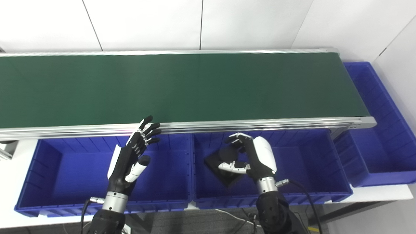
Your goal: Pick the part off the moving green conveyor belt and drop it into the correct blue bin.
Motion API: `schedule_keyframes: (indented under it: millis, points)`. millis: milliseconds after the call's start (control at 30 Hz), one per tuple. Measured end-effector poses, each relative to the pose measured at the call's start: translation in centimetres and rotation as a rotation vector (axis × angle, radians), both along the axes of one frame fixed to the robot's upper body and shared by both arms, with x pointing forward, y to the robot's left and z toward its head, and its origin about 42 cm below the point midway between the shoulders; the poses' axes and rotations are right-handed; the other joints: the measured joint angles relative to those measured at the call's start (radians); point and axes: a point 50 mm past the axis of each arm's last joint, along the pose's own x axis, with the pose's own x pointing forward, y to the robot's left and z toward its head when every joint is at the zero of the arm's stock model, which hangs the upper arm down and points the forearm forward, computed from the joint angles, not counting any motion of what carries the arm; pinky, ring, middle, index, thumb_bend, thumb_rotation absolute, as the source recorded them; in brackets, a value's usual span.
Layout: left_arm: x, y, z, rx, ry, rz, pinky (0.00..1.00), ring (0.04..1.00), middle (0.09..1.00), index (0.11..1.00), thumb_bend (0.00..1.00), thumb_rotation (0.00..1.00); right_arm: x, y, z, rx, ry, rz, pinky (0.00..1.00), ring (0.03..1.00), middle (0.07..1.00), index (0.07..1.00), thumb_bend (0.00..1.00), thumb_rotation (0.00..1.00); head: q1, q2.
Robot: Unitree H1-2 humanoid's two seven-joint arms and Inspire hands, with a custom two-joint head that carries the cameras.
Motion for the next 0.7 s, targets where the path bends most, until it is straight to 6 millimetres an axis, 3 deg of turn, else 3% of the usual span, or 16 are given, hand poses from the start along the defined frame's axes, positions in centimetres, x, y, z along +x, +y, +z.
schedule_keyframes:
  millis: [67, 367, 533, 700]
  points:
    - [0.0, 0.0, 0.0, -0.001, 0.000, 0.000, 0.75, 0.816, 0.854, 0.927, 0.89, 0.84, 0.0, 0.1, 0.3, -0.005, 0.009, 0.028, 0.80, 0.872, 0.907, 0.956, 0.99, 0.52, 0.002, 0.000]
    - [0.0, -0.1, 0.0, -0.003, 0.001, 0.001, 0.76, 0.819, 0.854, 0.927, 0.89, 0.84, -0.6, 0.2, 0.9, 0.017, 0.035, 0.070, 0.79, 0.865, 0.910, 0.955, 0.98, 0.62, 0.006, -0.008]
    - [-0.1, -0.1, -0.1, -0.002, 0.004, 0.002, 0.76, 0.820, 0.855, 0.929, 0.89, 0.84, -1.5, 0.0, 1.4, 0.183, 0.035, 0.031, 0.75, 0.830, 0.894, 0.896, 0.91, 0.64, 0.009, -0.012]
    - [-0.1, -0.1, -0.2, -0.002, 0.008, 0.002, 0.75, 0.815, 0.854, 0.928, 0.89, 0.84, -2.5, 0.9, 2.4, 0.440, -0.022, 0.046, 0.69, 0.773, 0.822, 0.849, 0.80, 0.75, 0.018, -0.025]
